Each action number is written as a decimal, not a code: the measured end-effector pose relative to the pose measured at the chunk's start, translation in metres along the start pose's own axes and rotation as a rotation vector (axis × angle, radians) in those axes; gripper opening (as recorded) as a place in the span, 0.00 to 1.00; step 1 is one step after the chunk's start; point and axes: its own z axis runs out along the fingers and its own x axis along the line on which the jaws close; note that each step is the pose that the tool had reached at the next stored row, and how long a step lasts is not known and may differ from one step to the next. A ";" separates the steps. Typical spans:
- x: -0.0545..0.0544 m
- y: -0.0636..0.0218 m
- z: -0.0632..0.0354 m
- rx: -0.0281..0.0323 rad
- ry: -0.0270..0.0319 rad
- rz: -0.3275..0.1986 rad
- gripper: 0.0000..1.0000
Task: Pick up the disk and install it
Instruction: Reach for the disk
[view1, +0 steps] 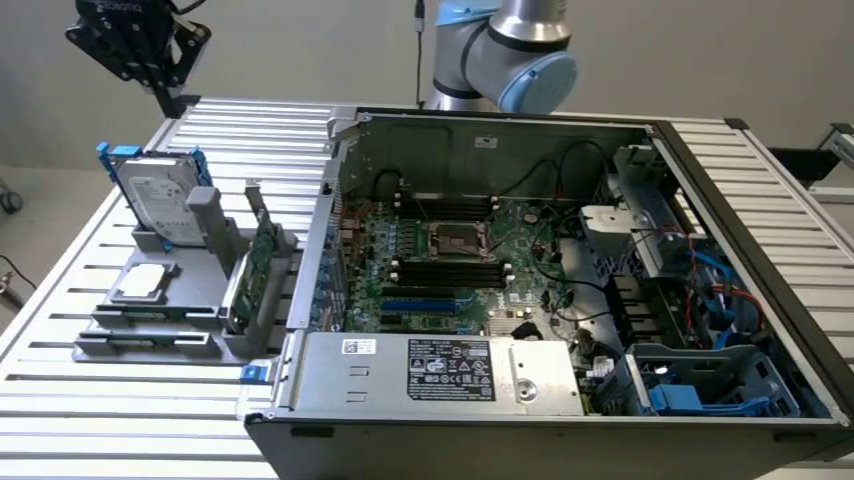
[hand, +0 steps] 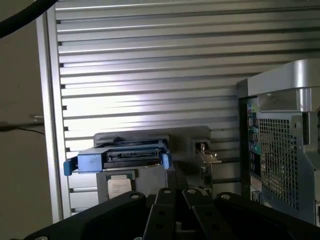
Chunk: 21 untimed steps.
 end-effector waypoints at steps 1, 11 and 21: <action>0.004 0.0001 0.0002 -0.0007 0.0000 0.000 0.11; 0.037 0.0014 0.0021 -0.0068 0.0017 0.000 0.11; 0.056 0.0029 0.0038 -0.0118 0.0038 -0.005 0.11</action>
